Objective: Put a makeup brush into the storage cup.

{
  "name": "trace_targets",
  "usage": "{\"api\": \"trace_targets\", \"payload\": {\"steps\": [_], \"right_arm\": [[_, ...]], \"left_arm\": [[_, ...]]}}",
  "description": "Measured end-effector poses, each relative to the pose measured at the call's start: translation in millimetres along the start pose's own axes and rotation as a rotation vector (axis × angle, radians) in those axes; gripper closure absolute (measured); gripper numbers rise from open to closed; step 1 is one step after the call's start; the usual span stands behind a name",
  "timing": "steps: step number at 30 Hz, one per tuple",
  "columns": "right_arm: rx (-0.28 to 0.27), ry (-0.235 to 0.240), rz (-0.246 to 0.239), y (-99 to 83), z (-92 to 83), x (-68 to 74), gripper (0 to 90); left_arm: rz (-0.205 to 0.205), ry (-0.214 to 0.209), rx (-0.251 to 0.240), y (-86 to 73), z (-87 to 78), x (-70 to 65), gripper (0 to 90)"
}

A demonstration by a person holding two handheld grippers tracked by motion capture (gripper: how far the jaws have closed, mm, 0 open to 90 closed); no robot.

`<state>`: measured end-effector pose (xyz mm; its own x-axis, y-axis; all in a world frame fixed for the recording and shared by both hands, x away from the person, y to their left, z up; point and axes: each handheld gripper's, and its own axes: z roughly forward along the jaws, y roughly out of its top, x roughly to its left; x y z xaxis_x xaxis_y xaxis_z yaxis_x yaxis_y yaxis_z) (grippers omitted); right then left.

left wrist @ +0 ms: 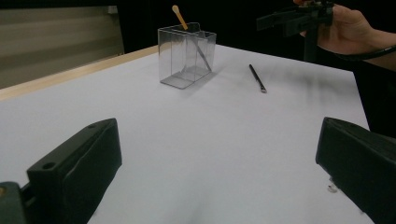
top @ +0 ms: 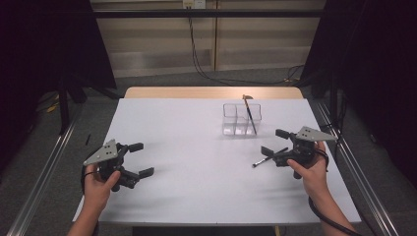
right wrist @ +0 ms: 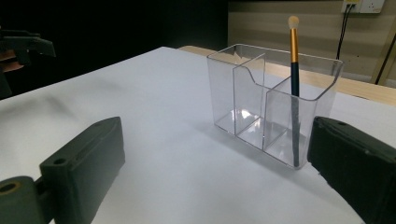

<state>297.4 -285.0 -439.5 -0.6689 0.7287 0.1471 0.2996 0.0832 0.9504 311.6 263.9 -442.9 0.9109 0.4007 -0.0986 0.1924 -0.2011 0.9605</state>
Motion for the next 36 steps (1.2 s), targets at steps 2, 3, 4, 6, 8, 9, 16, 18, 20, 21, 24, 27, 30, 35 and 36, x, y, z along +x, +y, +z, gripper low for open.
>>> {"api": "trace_targets", "payload": {"steps": [2, 3, 4, 6, 8, 9, 16, 18, 20, 21, 24, 27, 30, 35, 36], "right_arm": [[0.000, -0.005, -0.006, -1.3, -3.0, 0.8, 3.9], [0.001, -0.008, -0.007, -1.9, -4.6, 0.9, 3.9], [0.001, -0.007, -0.003, -2.6, -6.1, 0.9, 3.9], [0.003, -0.011, 0.002, -4.5, -9.2, 1.3, 3.9], [0.004, -0.014, 0.003, -7.4, -11.5, 2.1, 4.3], [0.009, -0.018, 0.004, -9.0, -12.4, 2.4, 4.0], [0.027, -0.024, 0.010, -16.7, -18.2, 4.0, 3.8], [0.029, -0.028, 0.010, -18.0, -20.0, 4.8, 3.8], [0.032, -0.030, 0.008, -19.0, -21.7, 5.9, 3.7], [0.036, -0.028, 0.006, -19.5, -22.5, 6.4, 3.7], [0.042, -0.033, -0.005, -21.0, -24.7, 8.2, 3.8], [0.047, -0.034, -0.010, -22.3, -27.6, 9.2, 3.7], [0.049, -0.035, -0.007, -23.3, -30.6, 10.1, 3.6], [0.062, -0.036, -0.011, -26.9, -33.4, 10.8, 3.7], [0.068, -0.042, -0.014, -27.8, -34.0, 11.1, 3.8]], "left_arm": [[0.000, 0.000, -0.002, 0.1, -0.3, -0.1, 0.2], [0.002, 0.002, -0.001, 0.2, -0.5, 0.0, 0.2], [0.001, 0.002, -0.002, 0.2, -0.6, 0.0, 0.2], [0.004, 0.002, -0.002, 0.4, -0.5, -0.2, 0.2], [0.004, 0.001, -0.003, 0.2, -0.3, -0.4, 0.2], [0.001, 0.001, -0.002, 0.0, -0.2, -0.6, 0.2], [-0.001, 0.003, -0.008, -0.7, -2.2, 0.2, 0.2], [-0.001, 0.005, -0.008, -1.1, -3.1, 0.6, 0.1], [-0.001, 0.006, -0.009, -1.5, -3.8, 0.8, 0.2], [0.001, 0.007, -0.008, -1.3, -4.4, 1.1, 0.1], [-0.003, 0.007, -0.012, -1.2, -4.8, 0.7, 0.1], [-0.005, 0.007, -0.013, -1.4, -4.9, 0.5, 0.1], [-0.008, 0.008, -0.011, -2.2, -4.5, 0.2, 0.1], [-0.008, 0.004, -0.009, -2.5, -4.0, -0.3, 0.1], [-0.008, 0.005, -0.009, -2.6, -3.9, -0.3, 0.1]]}}
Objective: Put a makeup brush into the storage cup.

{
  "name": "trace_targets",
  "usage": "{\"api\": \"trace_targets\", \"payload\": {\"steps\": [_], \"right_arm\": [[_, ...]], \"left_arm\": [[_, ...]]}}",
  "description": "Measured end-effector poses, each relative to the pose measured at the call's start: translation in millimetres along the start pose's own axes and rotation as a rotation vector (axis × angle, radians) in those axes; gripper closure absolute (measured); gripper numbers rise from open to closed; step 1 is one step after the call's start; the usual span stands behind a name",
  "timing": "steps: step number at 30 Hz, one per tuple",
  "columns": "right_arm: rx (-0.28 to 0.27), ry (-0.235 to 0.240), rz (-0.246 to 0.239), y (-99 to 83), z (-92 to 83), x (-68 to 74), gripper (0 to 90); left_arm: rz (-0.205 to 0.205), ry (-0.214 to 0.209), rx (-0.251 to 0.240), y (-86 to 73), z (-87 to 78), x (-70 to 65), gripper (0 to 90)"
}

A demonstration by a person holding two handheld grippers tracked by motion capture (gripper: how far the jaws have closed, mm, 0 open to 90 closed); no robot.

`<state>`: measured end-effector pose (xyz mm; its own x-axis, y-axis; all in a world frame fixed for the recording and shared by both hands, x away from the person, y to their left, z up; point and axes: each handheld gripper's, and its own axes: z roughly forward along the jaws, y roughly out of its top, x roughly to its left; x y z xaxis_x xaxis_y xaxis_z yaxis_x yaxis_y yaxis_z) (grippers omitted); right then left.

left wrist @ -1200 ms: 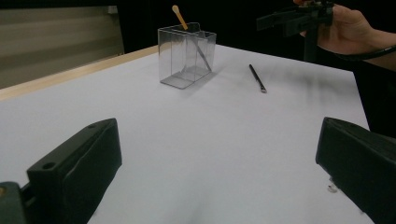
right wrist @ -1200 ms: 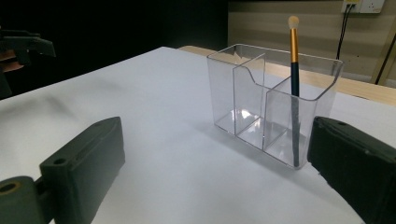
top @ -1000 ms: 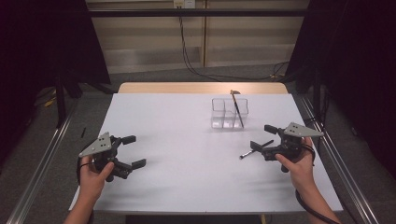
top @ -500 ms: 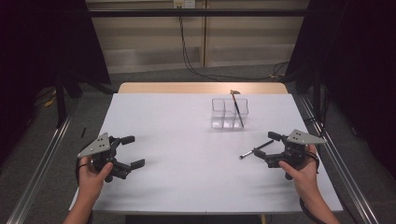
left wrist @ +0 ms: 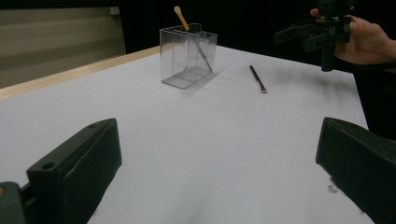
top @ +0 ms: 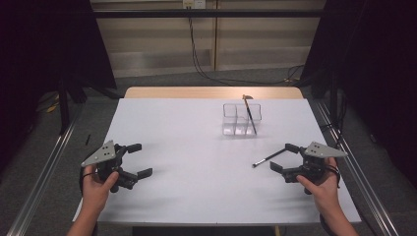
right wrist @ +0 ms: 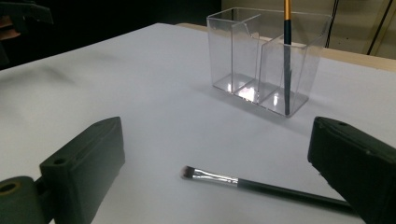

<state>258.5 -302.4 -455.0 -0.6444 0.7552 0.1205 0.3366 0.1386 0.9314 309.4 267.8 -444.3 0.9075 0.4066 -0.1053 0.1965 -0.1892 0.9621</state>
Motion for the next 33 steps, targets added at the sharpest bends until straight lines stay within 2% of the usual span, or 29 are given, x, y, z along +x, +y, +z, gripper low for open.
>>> {"api": "trace_targets", "payload": {"steps": [9, 24, 33], "right_arm": [[-0.011, -0.009, 0.004, 0.1, -5.2, -1.5, 3.9], [-0.027, -0.004, -0.010, 7.0, -1.0, -1.9, 3.8], [-0.023, -0.006, -0.017, 12.9, 5.1, -10.3, 4.0]], "left_arm": [[0.004, -0.002, 0.004, -0.5, 0.0, 0.3, 0.1], [0.004, -0.004, 0.008, -0.1, 1.1, -1.3, 0.1], [0.004, -0.005, 0.011, 0.1, 2.3, -2.5, 0.1]]}}
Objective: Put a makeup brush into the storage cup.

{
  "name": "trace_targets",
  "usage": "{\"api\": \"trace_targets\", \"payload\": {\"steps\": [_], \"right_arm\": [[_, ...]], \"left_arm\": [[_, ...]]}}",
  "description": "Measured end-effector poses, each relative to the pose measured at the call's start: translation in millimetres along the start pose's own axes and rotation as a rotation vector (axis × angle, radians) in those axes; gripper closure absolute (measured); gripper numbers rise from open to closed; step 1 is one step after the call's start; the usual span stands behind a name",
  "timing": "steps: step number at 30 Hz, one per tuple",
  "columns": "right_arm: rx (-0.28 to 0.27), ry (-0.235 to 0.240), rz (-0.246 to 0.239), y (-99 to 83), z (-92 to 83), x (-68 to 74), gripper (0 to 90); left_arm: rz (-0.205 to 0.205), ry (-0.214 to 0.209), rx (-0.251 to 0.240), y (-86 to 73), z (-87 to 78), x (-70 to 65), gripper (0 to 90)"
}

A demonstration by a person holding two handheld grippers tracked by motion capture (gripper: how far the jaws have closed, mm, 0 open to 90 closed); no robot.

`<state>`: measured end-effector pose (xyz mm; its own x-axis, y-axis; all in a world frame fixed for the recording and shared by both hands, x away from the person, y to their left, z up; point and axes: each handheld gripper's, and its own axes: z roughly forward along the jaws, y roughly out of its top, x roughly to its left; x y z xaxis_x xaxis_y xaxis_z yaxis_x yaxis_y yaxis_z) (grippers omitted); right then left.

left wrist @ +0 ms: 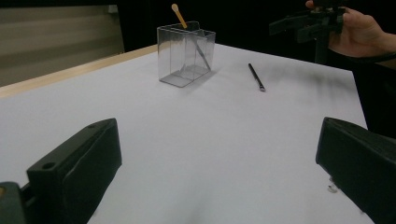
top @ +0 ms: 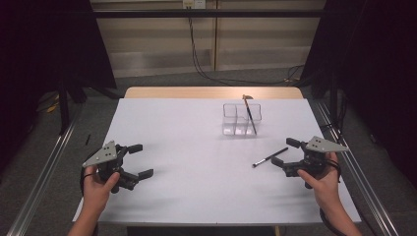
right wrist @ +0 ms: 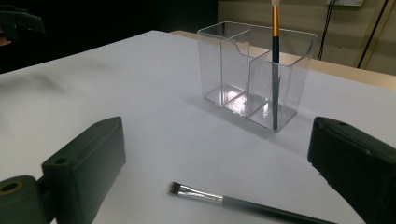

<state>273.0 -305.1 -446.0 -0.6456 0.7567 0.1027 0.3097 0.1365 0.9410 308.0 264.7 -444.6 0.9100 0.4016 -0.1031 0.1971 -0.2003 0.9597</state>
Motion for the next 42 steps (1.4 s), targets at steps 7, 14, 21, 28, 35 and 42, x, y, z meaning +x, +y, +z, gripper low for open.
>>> {"api": "trace_targets", "payload": {"steps": [7, 14, 21, 28, 35, 42], "right_arm": [[0.006, 0.006, -0.005, 5.2, 14.8, -6.6, 4.1], [0.019, 0.011, -0.016, 9.1, 27.5, -9.3, 4.1], [0.031, 0.009, -0.011, 11.2, 36.0, -16.0, 4.1], [0.062, 0.016, 0.000, 12.3, 45.4, -21.7, 3.7], [0.132, 0.050, -0.003, 17.2, 55.7, -25.6, 4.0], [0.245, 0.073, -0.044, 24.3, 63.9, -27.5, 4.8]], "left_arm": [[0.002, 0.008, 0.002, 0.1, -2.2, -0.9, 0.1], [0.003, 0.006, 0.003, 0.0, -1.7, -1.0, 0.1], [0.002, 0.009, 0.004, 0.0, -2.7, -0.6, 0.1], [0.003, 0.008, 0.007, -0.1, -2.0, -0.6, 0.1], [0.003, 0.008, 0.007, -0.1, -2.2, -0.4, 0.1], [0.002, 0.008, 0.008, -0.1, -2.4, -0.1, 0.1]]}}
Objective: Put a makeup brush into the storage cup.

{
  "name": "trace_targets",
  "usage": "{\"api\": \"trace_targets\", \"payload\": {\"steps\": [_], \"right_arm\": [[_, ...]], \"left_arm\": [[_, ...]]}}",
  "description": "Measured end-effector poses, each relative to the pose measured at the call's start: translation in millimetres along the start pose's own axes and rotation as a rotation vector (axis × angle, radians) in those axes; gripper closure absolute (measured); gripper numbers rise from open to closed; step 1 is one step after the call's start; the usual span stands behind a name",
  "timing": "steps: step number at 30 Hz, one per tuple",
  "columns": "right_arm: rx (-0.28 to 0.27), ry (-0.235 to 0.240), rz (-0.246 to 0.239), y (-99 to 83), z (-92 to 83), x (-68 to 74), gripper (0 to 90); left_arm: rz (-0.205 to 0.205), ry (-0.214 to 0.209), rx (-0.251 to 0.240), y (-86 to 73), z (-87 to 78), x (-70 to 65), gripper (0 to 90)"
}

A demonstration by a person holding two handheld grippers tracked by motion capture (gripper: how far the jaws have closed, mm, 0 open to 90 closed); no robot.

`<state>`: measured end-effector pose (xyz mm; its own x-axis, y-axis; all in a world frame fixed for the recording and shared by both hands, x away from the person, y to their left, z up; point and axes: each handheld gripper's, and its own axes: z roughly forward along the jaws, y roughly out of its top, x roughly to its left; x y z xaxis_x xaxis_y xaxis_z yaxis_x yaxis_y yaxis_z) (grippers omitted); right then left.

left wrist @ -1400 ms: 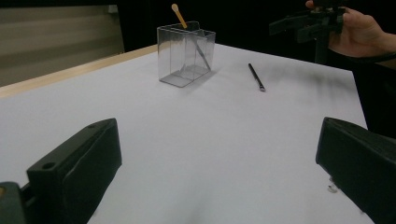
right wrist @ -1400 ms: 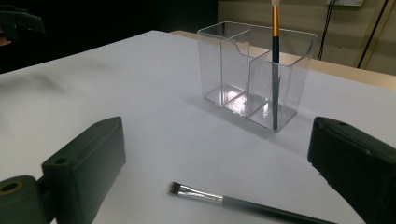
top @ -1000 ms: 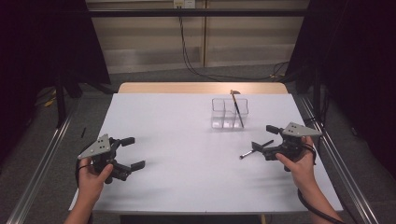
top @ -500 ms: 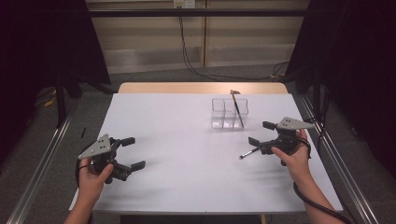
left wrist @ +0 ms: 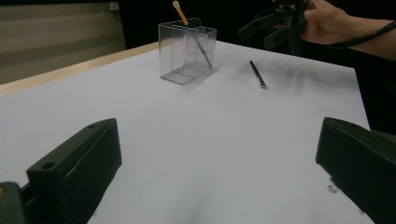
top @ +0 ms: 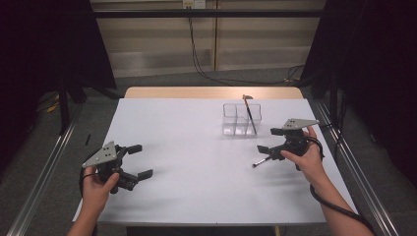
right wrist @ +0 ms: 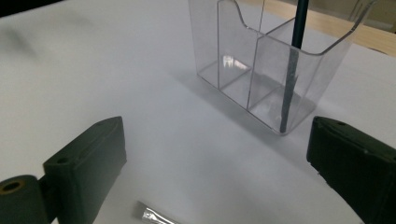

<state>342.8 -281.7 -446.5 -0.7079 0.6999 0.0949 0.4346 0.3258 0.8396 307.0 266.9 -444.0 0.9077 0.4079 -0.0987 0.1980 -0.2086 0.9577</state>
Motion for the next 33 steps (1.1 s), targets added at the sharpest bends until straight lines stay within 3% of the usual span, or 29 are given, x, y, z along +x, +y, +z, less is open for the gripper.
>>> {"api": "trace_targets", "payload": {"steps": [13, 33], "right_arm": [[0.263, 0.041, -0.089, 13.5, 10.2, -7.9, 4.6], [0.517, 0.081, -0.216, 16.9, 24.2, -9.6, 9.5]], "left_arm": [[0.000, 0.000, 0.002, -0.1, 0.2, 0.2, 0.1], [0.001, -0.001, 0.006, -0.3, 0.8, 0.7, 0.1]]}}
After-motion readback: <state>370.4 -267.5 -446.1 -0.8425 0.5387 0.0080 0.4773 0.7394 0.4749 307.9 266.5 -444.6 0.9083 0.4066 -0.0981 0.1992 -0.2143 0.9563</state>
